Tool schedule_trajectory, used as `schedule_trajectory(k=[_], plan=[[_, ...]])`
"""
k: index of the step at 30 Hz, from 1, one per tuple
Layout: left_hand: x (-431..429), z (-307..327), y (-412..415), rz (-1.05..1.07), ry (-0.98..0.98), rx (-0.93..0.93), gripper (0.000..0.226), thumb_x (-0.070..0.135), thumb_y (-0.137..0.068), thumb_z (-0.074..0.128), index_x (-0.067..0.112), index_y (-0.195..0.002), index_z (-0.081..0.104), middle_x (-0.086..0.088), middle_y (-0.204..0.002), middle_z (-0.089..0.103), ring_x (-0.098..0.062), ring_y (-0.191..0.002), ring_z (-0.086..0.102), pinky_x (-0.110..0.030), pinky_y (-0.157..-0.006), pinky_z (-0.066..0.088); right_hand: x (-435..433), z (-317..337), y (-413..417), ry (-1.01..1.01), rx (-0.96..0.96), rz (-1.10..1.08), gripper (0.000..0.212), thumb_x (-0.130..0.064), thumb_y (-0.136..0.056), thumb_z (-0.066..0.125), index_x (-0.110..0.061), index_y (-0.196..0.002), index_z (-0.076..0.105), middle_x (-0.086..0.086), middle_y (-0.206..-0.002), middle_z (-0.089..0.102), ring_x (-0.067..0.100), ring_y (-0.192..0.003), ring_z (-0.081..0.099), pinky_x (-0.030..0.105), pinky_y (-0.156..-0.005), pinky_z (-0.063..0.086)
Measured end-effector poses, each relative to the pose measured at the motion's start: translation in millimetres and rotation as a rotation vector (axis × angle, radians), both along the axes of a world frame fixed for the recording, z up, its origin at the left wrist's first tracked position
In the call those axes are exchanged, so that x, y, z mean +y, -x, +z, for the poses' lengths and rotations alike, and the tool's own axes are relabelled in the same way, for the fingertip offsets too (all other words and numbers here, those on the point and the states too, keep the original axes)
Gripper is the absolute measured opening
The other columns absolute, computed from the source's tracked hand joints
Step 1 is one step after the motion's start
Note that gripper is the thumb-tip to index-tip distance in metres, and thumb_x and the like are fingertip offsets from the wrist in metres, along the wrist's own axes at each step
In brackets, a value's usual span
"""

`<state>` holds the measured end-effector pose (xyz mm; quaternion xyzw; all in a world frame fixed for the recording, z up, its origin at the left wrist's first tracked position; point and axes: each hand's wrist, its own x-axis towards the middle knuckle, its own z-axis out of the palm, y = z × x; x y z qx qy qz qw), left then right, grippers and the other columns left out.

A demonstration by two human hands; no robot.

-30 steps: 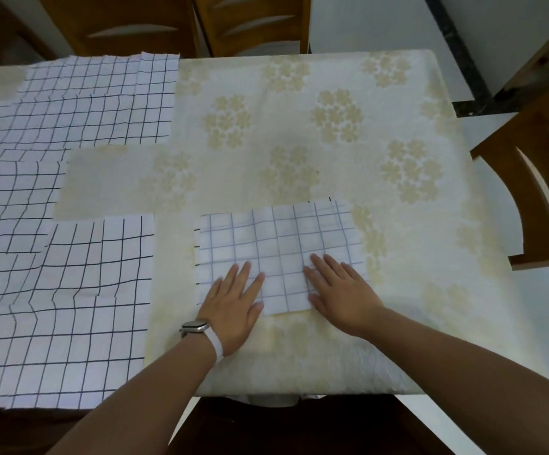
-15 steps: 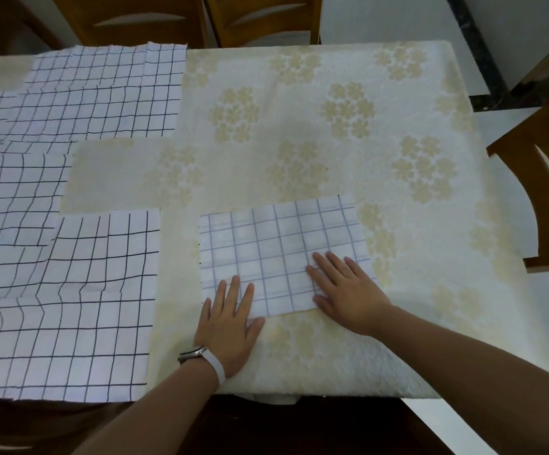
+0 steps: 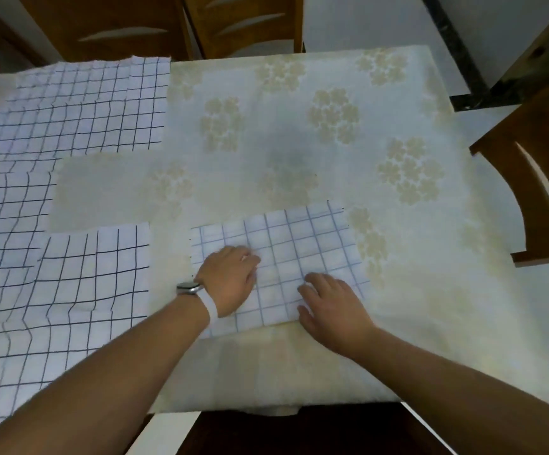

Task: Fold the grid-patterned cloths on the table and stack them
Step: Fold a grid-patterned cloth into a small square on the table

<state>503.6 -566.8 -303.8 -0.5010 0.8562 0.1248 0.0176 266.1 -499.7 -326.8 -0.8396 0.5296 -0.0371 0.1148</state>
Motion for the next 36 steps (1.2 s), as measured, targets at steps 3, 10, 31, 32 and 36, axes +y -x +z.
schedule_trajectory(k=[3,10,31,32,36], plan=[[-54,5,15,-0.299,-0.054,-0.16,0.041,0.011,-0.081,0.061,0.014,-0.121,0.061,-0.014,-0.123,0.057,-0.036,-0.105,0.056,-0.04,-0.077,0.046,10,3,-24,-0.014,-0.015,-0.144,0.031,-0.04,-0.082,0.047,-0.015,-0.088,0.064,0.005,-0.088,0.06,0.027,-0.079,0.06,0.039,-0.064,0.051],[-110,8,40,-0.484,-0.099,-0.494,0.063,0.017,-0.09,0.052,0.028,-0.147,0.029,-0.012,-0.155,0.018,-0.032,-0.134,0.032,-0.044,-0.104,0.036,19,-5,-58,-0.149,0.059,-0.389,0.029,-0.044,-0.068,0.065,-0.017,-0.08,0.062,0.003,-0.08,0.058,0.025,-0.075,0.06,0.037,-0.059,0.05],[-124,-3,41,-0.241,-0.372,-0.209,0.032,0.029,-0.082,0.062,0.024,-0.111,0.049,-0.003,-0.111,0.038,-0.024,-0.08,0.053,-0.032,-0.07,0.046,22,-13,-85,0.005,-0.154,-0.594,0.036,-0.003,-0.038,0.081,-0.012,-0.055,0.051,0.003,-0.057,0.051,0.022,-0.051,0.055,0.026,-0.044,0.044],[-124,-2,38,-0.199,-0.404,-0.2,0.031,0.032,-0.082,0.062,0.025,-0.109,0.048,-0.001,-0.109,0.037,-0.024,-0.078,0.055,-0.032,-0.07,0.049,23,-15,-86,-0.02,-0.174,-0.6,0.037,-0.002,-0.039,0.082,-0.012,-0.057,0.051,0.003,-0.06,0.052,0.022,-0.053,0.055,0.026,-0.045,0.045],[-122,-1,32,-0.086,-0.456,-0.113,0.022,0.033,-0.087,0.059,0.025,-0.104,0.047,0.0,-0.108,0.039,-0.022,-0.08,0.053,-0.03,-0.071,0.044,26,-18,-82,-0.074,-0.231,-0.584,0.038,0.0,-0.042,0.082,-0.012,-0.061,0.052,0.005,-0.065,0.053,0.025,-0.057,0.058,0.025,-0.048,0.044]])
